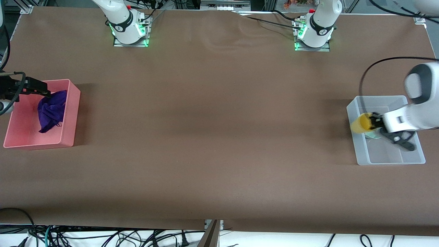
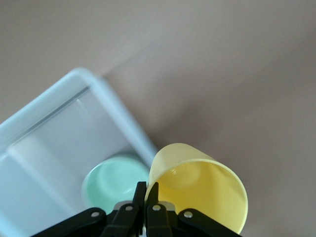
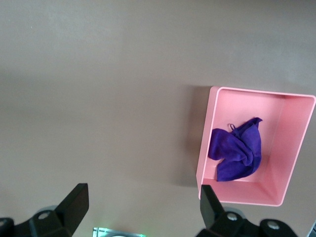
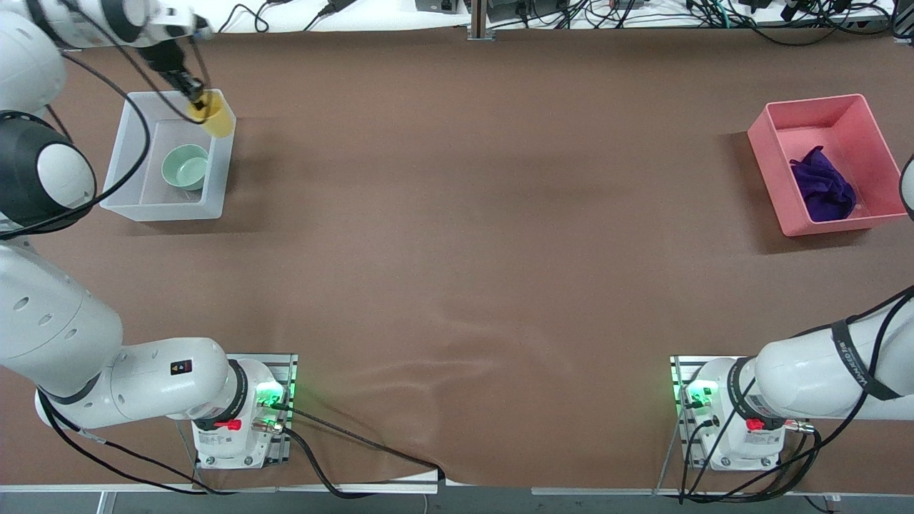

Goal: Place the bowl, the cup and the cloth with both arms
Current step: 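Carry the yellow cup into the clear bin and release it onto the bowl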

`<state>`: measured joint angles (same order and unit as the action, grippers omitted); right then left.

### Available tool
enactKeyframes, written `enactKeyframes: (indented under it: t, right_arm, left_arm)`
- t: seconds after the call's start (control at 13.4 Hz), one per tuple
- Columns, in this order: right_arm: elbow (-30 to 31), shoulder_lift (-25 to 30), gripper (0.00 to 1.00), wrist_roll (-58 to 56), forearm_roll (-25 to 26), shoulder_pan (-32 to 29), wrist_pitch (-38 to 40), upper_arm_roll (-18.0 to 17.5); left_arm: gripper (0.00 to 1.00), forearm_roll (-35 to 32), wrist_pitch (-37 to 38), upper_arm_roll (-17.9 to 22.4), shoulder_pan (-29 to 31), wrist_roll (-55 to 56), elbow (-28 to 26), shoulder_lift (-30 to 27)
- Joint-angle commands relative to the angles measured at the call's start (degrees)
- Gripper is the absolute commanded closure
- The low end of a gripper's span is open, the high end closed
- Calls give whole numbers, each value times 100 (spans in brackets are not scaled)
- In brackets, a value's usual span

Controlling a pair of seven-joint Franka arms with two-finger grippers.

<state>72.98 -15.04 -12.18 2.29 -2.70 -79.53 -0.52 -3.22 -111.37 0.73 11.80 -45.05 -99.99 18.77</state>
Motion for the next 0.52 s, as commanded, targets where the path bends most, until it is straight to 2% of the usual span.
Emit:
enactKeyframes:
  t: [0.0, 0.15, 0.45]
  right_arm:
    - [522, 466, 0, 40, 61, -20, -1, -10]
    - [787, 634, 0, 75, 44, -20, -106, 25]
    - [999, 792, 0, 251, 9, -11, -80, 25]
  left_arm:
    - [100, 5, -60, 541, 59, -1153, -90, 82]
    - [100, 5, -306, 648, 103, -1217, -283, 240]
    - [100, 5, -1527, 657, 279, -1217, -828, 575]
